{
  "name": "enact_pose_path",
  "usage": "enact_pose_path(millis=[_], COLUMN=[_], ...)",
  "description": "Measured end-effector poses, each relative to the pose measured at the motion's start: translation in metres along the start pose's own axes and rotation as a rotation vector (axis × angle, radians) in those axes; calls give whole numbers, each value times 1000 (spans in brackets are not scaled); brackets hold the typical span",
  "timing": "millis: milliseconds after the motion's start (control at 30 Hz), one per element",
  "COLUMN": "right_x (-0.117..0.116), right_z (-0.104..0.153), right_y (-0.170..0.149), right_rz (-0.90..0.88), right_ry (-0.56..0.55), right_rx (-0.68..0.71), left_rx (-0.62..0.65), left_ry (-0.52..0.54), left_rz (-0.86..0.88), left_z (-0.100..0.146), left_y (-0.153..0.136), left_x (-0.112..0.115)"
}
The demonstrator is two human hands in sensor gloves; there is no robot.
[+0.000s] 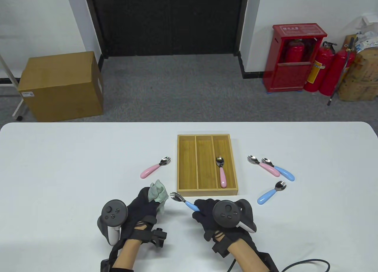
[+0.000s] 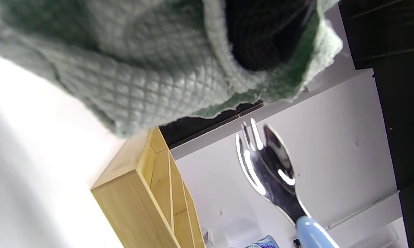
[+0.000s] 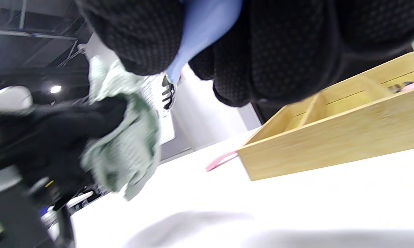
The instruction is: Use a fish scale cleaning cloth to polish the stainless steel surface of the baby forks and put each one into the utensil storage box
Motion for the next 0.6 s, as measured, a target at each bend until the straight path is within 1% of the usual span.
enact_pose_path(millis=[67,167,267,333,467,600], right_x=[7,16,21,25,30,30], right_z=[-6,-19,-35,-47,-70,-88], right_y=[-11,-30,-44,-50,-60,-76], right_rz=[-30,-86,-85,-36,119,253], right_ry=[-45,-126,-185,-210,-261,-255], right_rx=[-56,-182,-319,-393,-520,-640], left_rx=[8,33,50,62,87,102], left_ry=[-5,-23,-40,-54,-70,-87], left_rz=[-1,-29,-45,-49,-71,-86], left_z=[1,3,3,3,5,6], left_y=[-1,1,6,9,12,14], left_x=[-1,1,4,6,9,12])
Point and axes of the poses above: the tracker on the back of each hand, its own y axis roughly to the thumb side, its own z axis roughly from the fingertips to the wrist, x = y × z, the point moved 1 cm from there along -z, roughly from the wrist to the fingertips, and after that the axes turned 6 degrees about -x, right-handed, at the moved point
